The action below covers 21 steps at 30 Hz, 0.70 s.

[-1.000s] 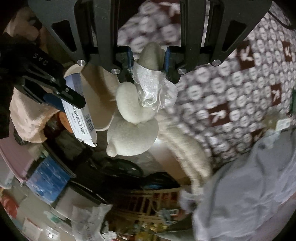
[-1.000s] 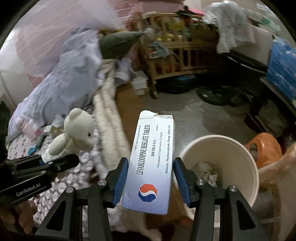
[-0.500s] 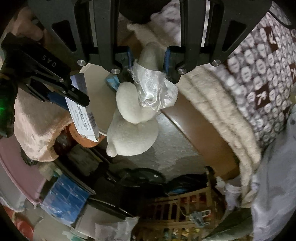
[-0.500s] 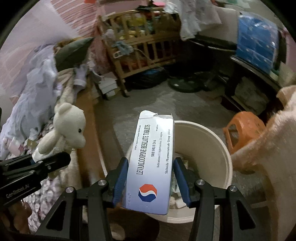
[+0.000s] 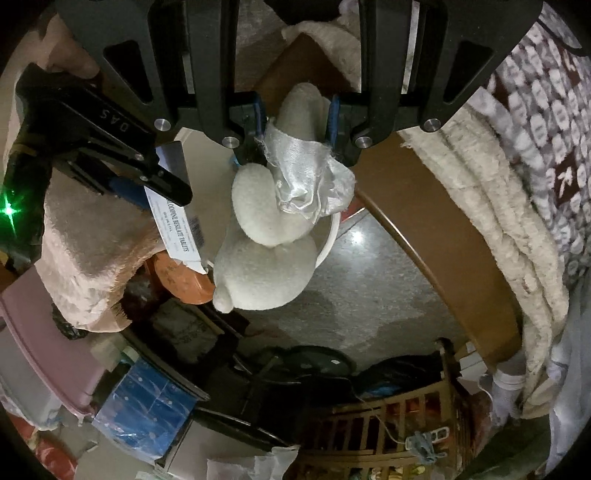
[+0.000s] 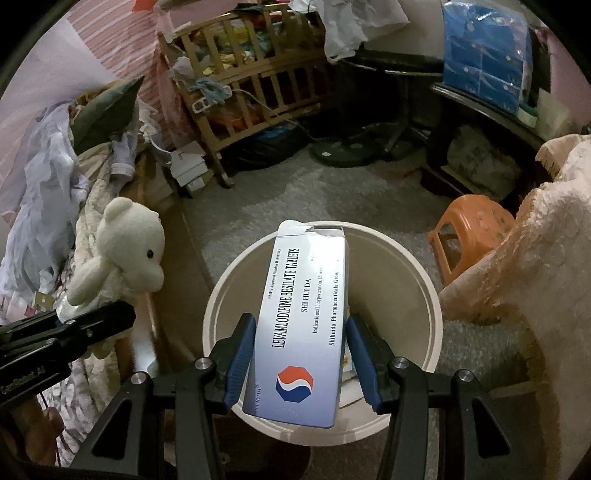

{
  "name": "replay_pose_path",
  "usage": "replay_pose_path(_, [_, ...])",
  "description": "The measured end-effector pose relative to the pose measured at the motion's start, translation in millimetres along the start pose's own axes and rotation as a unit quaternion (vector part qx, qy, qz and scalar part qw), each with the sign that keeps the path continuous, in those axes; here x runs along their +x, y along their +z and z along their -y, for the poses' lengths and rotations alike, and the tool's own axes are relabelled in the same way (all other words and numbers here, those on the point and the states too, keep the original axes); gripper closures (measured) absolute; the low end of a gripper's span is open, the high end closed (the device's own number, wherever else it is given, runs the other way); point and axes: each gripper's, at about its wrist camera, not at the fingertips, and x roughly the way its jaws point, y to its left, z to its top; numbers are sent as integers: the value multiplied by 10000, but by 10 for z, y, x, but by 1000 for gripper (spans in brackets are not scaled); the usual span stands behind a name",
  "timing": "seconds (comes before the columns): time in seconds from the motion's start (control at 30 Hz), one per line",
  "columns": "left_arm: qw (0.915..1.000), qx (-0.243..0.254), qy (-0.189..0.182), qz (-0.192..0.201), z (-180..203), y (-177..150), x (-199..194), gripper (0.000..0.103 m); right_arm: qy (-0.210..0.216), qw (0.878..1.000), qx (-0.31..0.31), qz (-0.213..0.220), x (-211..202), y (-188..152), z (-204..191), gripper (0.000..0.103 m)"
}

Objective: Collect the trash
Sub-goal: 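Carry the plush toy and medicine box toward the white bucket, then open both tools over the white bucket to drop toy and box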

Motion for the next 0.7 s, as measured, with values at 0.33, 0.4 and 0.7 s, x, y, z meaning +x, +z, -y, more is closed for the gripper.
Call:
replay_pose_path(0.33, [9983, -281, -501, 57, -5, 41, 40, 74, -49, 9996, 268, -85, 90, 16, 128, 53])
replay_pose_path(0.4, [9978, -328, -570, 78, -15, 46, 25, 61, 17, 9993, 360, -110, 103, 16, 162, 53])
replay_pose_path(0.7, [9987, -405, -255, 175, -152, -32, -104, 56, 47, 9988, 377, -319, 171, -75, 106, 52])
